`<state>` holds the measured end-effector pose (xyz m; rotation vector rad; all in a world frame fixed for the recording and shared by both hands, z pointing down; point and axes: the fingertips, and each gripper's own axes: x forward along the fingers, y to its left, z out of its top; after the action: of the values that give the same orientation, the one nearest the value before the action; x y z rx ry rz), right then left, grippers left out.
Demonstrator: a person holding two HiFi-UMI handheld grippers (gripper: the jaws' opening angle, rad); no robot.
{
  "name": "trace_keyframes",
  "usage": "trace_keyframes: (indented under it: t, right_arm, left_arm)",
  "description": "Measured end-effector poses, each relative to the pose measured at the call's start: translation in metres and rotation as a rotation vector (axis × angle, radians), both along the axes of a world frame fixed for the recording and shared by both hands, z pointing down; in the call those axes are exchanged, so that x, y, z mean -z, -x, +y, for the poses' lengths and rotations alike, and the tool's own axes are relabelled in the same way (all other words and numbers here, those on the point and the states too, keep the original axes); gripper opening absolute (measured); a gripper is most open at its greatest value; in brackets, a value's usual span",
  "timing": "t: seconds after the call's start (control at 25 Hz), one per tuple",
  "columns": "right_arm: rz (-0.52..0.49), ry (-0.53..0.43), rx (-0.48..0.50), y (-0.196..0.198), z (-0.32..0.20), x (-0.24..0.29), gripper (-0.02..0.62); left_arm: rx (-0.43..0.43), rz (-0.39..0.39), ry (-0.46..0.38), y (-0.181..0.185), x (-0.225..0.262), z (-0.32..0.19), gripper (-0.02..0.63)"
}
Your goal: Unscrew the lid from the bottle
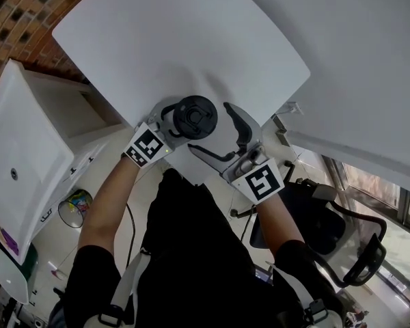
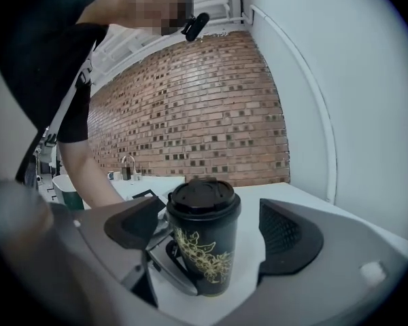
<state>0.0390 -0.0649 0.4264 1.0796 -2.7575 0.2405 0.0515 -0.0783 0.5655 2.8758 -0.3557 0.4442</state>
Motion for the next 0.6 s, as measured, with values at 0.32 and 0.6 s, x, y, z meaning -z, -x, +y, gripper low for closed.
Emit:
trace_keyframes:
  t: [0.32, 0.6]
  right_arm:
    - [-0.039, -0.012, -0.002, 0.018, -0.012, -0.007, 0.449]
    - [-0.046, -0.017, 0.026, 0.032, -0.021, -0.011, 0.446]
  left_arm:
    - [-0.007, 0.003, 0.019, -0.001, 0.001, 0.000, 0.379]
    - [-0.010, 0.007, 0.009, 0.000, 0.000, 0.000, 0.377]
